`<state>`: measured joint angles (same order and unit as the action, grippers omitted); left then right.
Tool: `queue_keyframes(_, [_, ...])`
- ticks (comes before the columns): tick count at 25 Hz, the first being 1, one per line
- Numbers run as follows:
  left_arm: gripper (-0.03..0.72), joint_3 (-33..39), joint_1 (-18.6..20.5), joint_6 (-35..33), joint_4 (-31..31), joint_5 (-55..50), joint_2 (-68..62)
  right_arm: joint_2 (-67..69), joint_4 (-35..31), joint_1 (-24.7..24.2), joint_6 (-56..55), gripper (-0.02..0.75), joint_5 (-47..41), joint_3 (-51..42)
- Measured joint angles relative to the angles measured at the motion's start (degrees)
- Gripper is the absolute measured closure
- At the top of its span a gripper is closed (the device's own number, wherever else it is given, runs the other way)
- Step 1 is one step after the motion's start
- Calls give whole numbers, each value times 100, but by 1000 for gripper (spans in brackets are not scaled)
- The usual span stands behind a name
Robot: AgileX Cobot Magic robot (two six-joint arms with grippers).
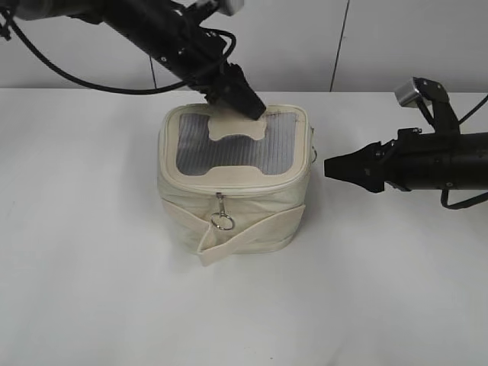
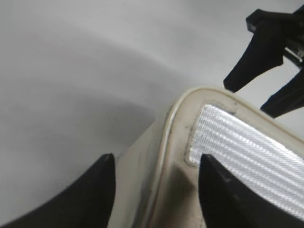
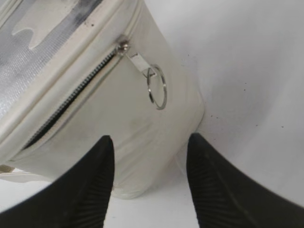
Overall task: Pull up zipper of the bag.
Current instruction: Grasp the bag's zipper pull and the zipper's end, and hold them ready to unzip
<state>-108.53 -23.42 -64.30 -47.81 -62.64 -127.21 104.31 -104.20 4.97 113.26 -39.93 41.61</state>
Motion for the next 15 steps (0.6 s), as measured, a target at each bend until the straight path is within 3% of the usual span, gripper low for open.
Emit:
queue_keyframes(3, [329, -4, -17, 231, 336, 73, -77, 51, -12, 0, 25, 339, -23, 115])
queue_keyframes(5, [490, -31, -62, 297, 514, 78, -72, 112, -12, 0, 66, 339, -32, 214])
queue_keyframes(7, [599, -54, -74, 300, 588, 32, -72, 197, -18, 0, 94, 339, -32, 345])
queue_keyframes(15, [630, -61, -74, 325, 607, 27, -72, 534, -8, 360, 186, 339, 215, 780])
